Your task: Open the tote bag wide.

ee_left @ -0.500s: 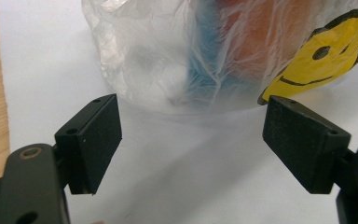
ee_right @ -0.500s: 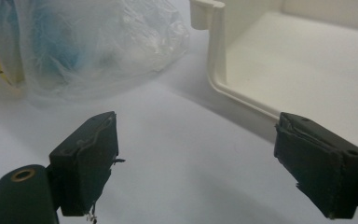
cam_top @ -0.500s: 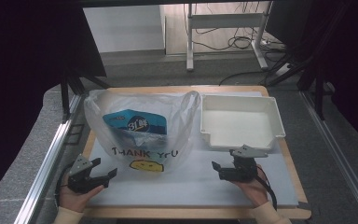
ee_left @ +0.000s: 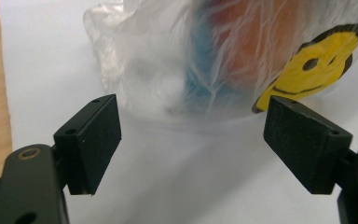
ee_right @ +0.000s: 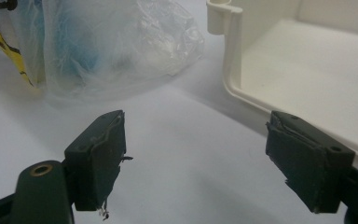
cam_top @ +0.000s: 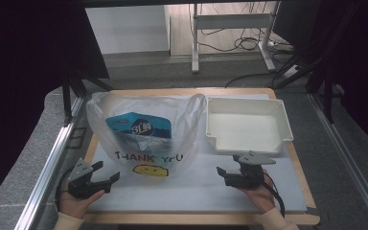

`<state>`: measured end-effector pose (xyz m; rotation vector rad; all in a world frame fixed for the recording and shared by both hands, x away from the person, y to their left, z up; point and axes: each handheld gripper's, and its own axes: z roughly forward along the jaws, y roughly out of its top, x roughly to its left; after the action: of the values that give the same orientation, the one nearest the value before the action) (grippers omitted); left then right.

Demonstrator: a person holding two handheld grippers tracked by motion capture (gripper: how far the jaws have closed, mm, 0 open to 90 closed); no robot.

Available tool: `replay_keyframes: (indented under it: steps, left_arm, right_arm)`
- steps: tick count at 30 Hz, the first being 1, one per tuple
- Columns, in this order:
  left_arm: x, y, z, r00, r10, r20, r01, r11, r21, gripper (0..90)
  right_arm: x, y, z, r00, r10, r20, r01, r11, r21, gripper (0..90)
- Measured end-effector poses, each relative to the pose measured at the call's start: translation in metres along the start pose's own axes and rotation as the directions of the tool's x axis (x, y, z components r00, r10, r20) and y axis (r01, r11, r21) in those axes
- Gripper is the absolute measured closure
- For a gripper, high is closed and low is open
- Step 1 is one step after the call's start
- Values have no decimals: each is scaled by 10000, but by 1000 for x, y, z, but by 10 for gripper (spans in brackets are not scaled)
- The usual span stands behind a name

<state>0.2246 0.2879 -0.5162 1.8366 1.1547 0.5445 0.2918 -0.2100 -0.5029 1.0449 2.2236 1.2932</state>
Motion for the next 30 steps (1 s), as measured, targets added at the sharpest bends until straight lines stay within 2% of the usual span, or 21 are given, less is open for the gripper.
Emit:
replay_keyframes:
  steps: [6, 12, 15, 20, 23, 24, 30]
  left_arm:
    - [1, 5, -1, 10000, -83, 22, 83, 9999, 83, 221]
    - [2, 9, -4, 9999, 12, -107, -11, 10000, 72, 234]
    - [2, 12, -6, 9999, -72, -96, 72, 10000, -39, 238]
    - [4, 15, -10, 9997, -239, -69, 238, 9994, -254, 231]
    - [2, 16, -13, 10000, 18, -60, -20, 9994, -336, 230]
    - [2, 17, -13, 9999, 94, -80, -96, 9997, -222, 233]
    - [6, 25, -25, 9997, -232, 21, 233, 9990, -370, 257]
  right_arm:
    - [-3, -3, -4, 9997, 222, 89, -222, 9998, -24, 226]
    - [-3, -6, -9, 9984, 541, 188, -535, 9981, -306, 255]
    - [-3, -7, -8, 9993, 317, 209, -313, 9993, -181, 257]
    - [-5, -7, -6, 9995, 308, 121, -306, 9994, -151, 259]
    - [-4, -7, -5, 9996, 151, 220, -148, 9998, -128, 261]
    - [-3, -7, -5, 9997, 86, 208, -84, 9999, -123, 261]
    - [0, -5, -3, 9997, -39, 255, 42, 9999, -109, 261]
